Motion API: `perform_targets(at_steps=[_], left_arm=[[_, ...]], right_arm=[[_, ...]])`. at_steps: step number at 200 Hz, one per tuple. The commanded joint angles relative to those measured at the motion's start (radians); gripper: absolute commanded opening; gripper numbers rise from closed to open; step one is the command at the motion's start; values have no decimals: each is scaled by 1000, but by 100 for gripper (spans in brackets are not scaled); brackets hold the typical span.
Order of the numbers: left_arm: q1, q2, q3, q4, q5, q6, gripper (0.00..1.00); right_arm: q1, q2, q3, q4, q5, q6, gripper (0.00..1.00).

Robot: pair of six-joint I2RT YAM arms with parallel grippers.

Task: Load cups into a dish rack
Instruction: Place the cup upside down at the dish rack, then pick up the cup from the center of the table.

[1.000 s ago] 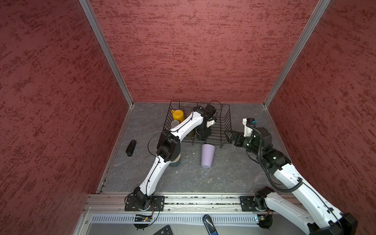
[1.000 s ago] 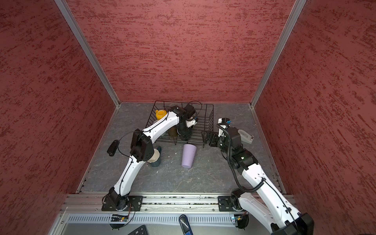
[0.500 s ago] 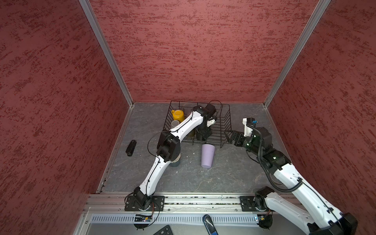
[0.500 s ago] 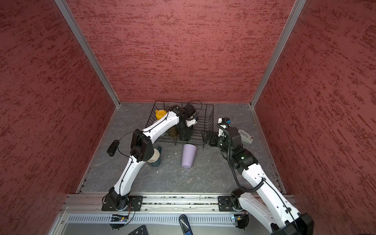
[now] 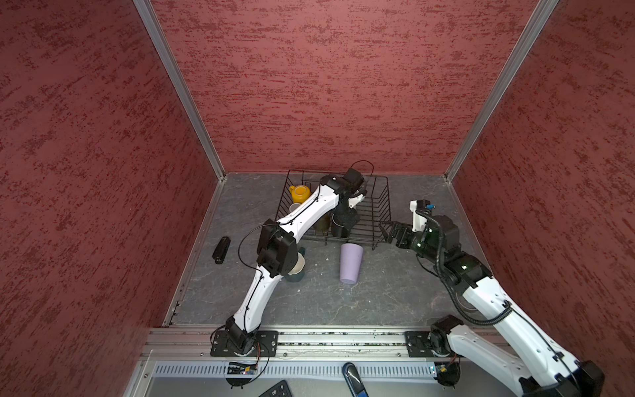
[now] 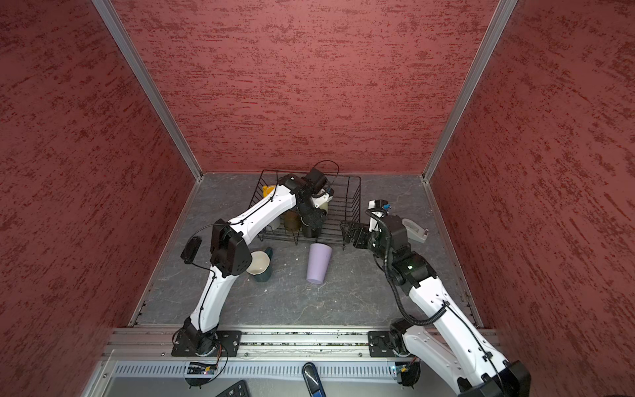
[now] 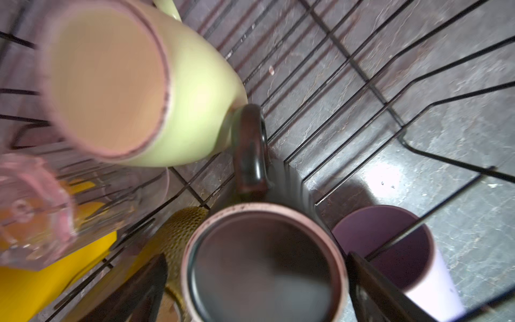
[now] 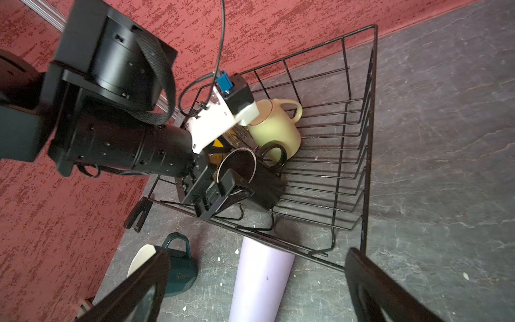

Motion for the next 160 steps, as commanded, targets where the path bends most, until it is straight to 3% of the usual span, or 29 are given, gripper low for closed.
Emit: perform_targets(at_steps=[1,47,80,111,136,160], left_arm=[[4,-61,-20,45,3,-27,100],[5,-252,-183,239,-52,-72,100],[5,-437,-338,404,-97,-107,99],[22,-649,-553,616,-132,-133,99],[67,-844,-754,795,-67,-174,100],[174,-1016,-948,931,33,-317,100]], right_arm=[[-9,-19,33,-27,34,-14,99],[-9,34,120,-169,104,-60,94],[-4,55,142,-216,65,-46,91],[45,51,141,-283,112,-11,88],[135,59,135,-327,179,24,88],[234,96,118,-341,226,65,89]])
